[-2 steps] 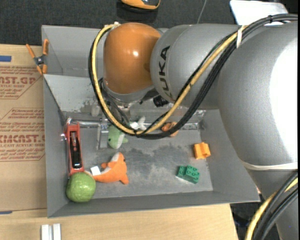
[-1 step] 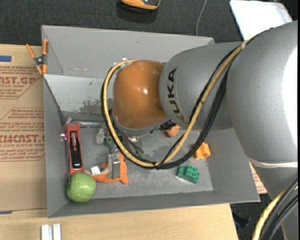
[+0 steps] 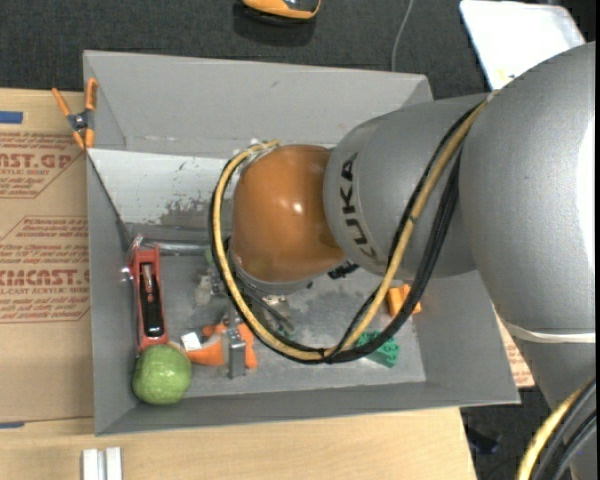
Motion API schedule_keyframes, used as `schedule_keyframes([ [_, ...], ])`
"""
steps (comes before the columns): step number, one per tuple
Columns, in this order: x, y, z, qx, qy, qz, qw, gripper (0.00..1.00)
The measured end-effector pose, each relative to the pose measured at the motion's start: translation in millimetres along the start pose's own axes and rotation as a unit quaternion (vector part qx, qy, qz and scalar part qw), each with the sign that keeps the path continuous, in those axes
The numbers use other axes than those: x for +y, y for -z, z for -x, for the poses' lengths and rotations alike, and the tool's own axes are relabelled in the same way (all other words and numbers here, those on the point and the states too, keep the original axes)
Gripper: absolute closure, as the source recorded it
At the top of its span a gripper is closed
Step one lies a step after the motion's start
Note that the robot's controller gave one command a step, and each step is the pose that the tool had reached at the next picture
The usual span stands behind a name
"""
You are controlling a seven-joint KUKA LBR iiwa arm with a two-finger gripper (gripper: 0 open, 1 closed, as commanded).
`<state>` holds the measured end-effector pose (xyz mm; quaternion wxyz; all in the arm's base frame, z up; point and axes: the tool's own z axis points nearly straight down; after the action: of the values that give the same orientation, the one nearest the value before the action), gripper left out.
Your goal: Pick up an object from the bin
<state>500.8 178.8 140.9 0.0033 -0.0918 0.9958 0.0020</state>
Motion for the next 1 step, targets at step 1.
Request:
schedule_keyframes([
  [1,-9.4,6.3,-6.0,0.0023,0.029,-0.001,0.9996,0.0],
])
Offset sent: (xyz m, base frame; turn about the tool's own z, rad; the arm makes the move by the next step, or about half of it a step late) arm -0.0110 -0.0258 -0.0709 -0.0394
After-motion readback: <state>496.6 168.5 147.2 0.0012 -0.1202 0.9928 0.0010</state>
